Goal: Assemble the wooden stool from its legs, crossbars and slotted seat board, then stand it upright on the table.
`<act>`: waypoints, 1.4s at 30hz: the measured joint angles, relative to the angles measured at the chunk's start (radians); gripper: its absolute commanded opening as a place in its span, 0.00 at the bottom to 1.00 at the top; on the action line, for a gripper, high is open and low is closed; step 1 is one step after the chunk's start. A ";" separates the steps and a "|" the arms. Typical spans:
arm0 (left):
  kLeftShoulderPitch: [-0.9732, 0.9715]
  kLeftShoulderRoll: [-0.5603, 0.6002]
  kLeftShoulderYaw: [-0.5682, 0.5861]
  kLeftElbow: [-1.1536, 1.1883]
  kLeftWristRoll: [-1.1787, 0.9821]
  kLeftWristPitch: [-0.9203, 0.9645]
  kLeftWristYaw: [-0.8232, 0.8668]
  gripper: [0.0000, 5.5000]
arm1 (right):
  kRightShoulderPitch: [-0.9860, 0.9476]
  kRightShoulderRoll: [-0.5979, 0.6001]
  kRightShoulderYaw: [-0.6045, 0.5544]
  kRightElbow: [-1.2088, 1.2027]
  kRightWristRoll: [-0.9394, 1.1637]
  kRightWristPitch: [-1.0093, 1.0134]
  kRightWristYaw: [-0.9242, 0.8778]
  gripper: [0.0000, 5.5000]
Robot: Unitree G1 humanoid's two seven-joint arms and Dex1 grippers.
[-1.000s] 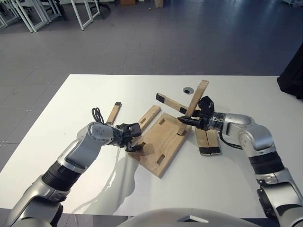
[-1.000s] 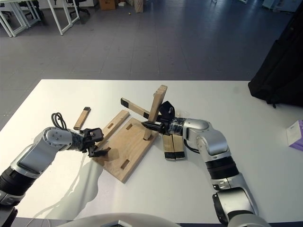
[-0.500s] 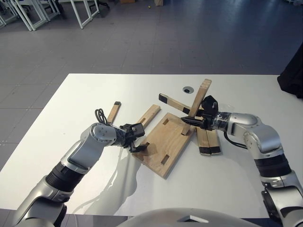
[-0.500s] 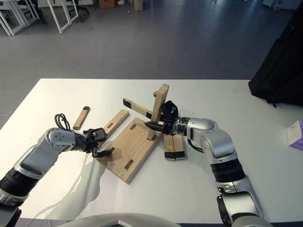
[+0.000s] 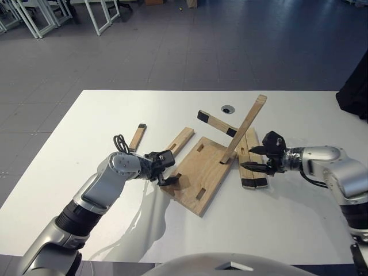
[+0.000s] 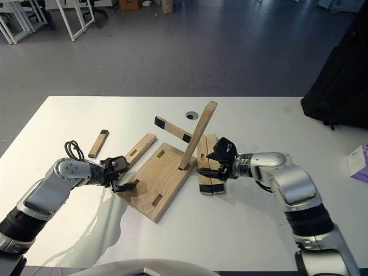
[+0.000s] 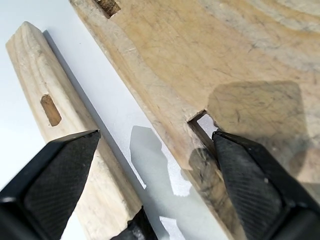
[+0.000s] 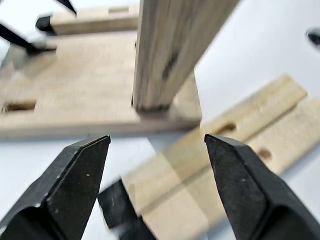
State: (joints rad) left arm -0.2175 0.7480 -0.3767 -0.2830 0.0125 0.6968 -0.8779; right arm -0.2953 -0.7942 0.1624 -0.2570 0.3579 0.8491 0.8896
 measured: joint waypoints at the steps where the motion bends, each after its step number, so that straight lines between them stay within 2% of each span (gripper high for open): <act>1: 0.003 -0.001 0.002 -0.003 0.000 0.002 0.004 0.75 | -0.002 -0.005 -0.032 0.001 -0.002 0.002 -0.019 0.54; 3: 0.013 -0.002 0.009 -0.010 -0.002 0.009 0.014 0.75 | -0.059 0.030 -0.131 0.024 -0.004 0.005 -0.127 0.47; 5: 0.023 -0.005 0.016 -0.019 -0.007 0.014 0.026 0.75 | -0.211 0.095 -0.257 0.048 -0.010 -0.003 -0.277 0.39; 9: 0.031 -0.008 0.020 -0.030 -0.008 0.018 0.038 0.75 | -0.587 0.341 -0.549 0.054 0.118 -0.045 -0.655 0.39; 10: 0.032 -0.010 0.020 -0.029 -0.007 0.018 0.039 0.75 | -0.640 0.382 -0.581 0.038 0.158 -0.046 -0.704 0.39; 12: 0.031 -0.013 0.017 -0.019 -0.006 0.019 0.043 0.75 | -0.641 0.527 -0.579 -0.001 0.217 -0.043 -0.787 0.39; 16: 0.015 -0.009 0.014 -0.013 -0.008 0.006 0.024 0.75 | -0.393 0.688 -0.452 0.076 0.195 -0.032 -0.825 0.39; 21: -0.003 0.001 -0.001 0.011 -0.001 -0.001 0.021 0.75 | -0.253 0.712 -0.364 -0.050 0.163 -0.087 -0.839 0.39; 25: 0.005 0.000 -0.002 0.009 0.000 0.001 0.031 0.75 | -0.240 0.717 -0.334 -0.113 0.201 -0.054 -0.836 0.39; 31: 0.020 -0.010 0.007 -0.017 -0.001 0.014 0.053 0.75 | -0.303 0.632 -0.453 -0.007 0.235 -0.003 -0.861 0.39; 36: 0.019 -0.026 0.048 -0.034 -0.058 0.084 0.050 0.75 | -0.300 0.586 -0.571 -0.048 0.235 -0.017 -0.926 0.39; 37: 0.019 -0.029 0.067 -0.036 -0.097 0.120 0.030 0.75 | -0.262 0.584 -0.587 -0.084 0.233 -0.021 -0.938 0.39; 42: -0.069 -0.036 0.231 -0.033 -0.288 0.240 -0.040 0.75 | 0.068 0.657 -0.598 -0.234 0.245 0.021 -0.975 0.55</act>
State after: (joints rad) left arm -0.2867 0.7116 -0.1456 -0.3156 -0.2752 0.9370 -0.9179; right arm -0.2275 -0.1371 -0.4354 -0.4906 0.6027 0.8704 -0.0853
